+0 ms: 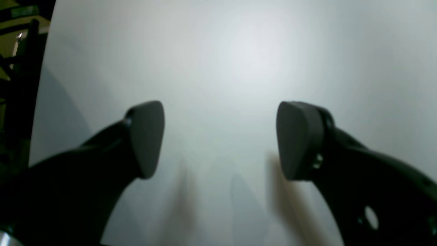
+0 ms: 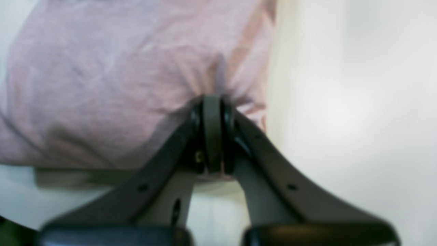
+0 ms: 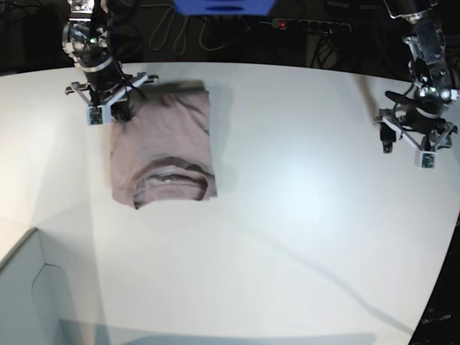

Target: Layout the t-shirt on the table in an organized manner, then fold the t-shirt properly

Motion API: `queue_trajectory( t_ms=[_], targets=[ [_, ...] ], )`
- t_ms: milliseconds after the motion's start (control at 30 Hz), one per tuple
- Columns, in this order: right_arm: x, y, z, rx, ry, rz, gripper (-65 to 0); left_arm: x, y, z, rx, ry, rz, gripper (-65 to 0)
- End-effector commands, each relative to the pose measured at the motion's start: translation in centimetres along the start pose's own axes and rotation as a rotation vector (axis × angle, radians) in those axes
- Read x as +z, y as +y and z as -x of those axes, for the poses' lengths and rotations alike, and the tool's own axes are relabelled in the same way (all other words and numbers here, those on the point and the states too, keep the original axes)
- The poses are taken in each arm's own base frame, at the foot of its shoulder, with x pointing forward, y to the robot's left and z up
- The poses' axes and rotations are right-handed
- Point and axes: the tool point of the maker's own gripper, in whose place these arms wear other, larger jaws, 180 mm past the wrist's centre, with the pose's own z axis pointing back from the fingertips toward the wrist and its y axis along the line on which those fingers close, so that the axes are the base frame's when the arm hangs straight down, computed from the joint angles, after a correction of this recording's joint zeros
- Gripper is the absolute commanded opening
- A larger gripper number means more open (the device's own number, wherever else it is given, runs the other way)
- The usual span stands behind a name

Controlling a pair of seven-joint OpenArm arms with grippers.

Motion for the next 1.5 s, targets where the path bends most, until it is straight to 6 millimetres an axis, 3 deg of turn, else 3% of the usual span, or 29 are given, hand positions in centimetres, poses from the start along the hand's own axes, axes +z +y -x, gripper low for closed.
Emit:
queue_trajectory(
  t_ms=[0,233,367,533,733,800,867,1067,1233,1300,1400,1467],
  targets=[
    [0.2,-0.1,-1.0,0.006,-0.042,-0.004,-65.0,0.3,1.0,-1.3,-0.014,-0.038,-0.019,-15.4],
    [-0.1,0.0,2.3,-0.019,0.028,-0.008,-65.0,0.5,0.9,-0.8,-0.016,-0.028,-0.019,-15.4],
    [-0.1,0.0,2.9,-0.025,0.027,-0.009,-65.0,0.8,0.7,0.2,-0.016,-0.008,-0.014,-15.4],
    [1.0,-0.2,1.3,-0.024,-0.087,-0.001,-65.0,1.5,0.5,2.1,-0.023,0.032,-0.008,-15.4],
    [5.6,-2.6,-3.3,-0.029,-0.306,0.107,-65.0,3.3,-0.3,4.9,-0.022,0.081,0.009,-15.8],
    [7.0,-3.1,-3.8,-0.032,-0.327,0.139,-65.0,4.9,0.1,5.5,0.021,0.075,-0.005,-19.1],
    [8.2,-3.1,-3.0,-0.030,-0.304,0.150,-65.0,6.4,0.4,6.2,0.081,0.077,-0.021,-26.7],
    [11.1,0.1,5.2,-0.061,-0.075,0.071,-65.0,10.1,0.1,13.1,0.188,0.273,-0.051,-64.5],
    [12.9,3.9,14.3,-0.090,0.167,-0.056,-65.0,11.4,-2.7,21.2,0.311,0.463,-0.017,-65.0],
    [13.5,4.8,18.3,-0.104,0.266,-0.089,-65.0,10.4,-4.0,23.3,0.369,0.480,-0.001,-65.0],
    [12.7,5.9,23.2,-0.120,0.389,-0.135,-65.0,8.6,-6.2,26.8,0.418,0.473,0.047,-65.0],
    [11.7,6.3,25.2,-0.126,0.439,-0.163,-65.0,7.2,-7.6,28.7,0.434,0.473,0.086,-65.0]
  ],
)
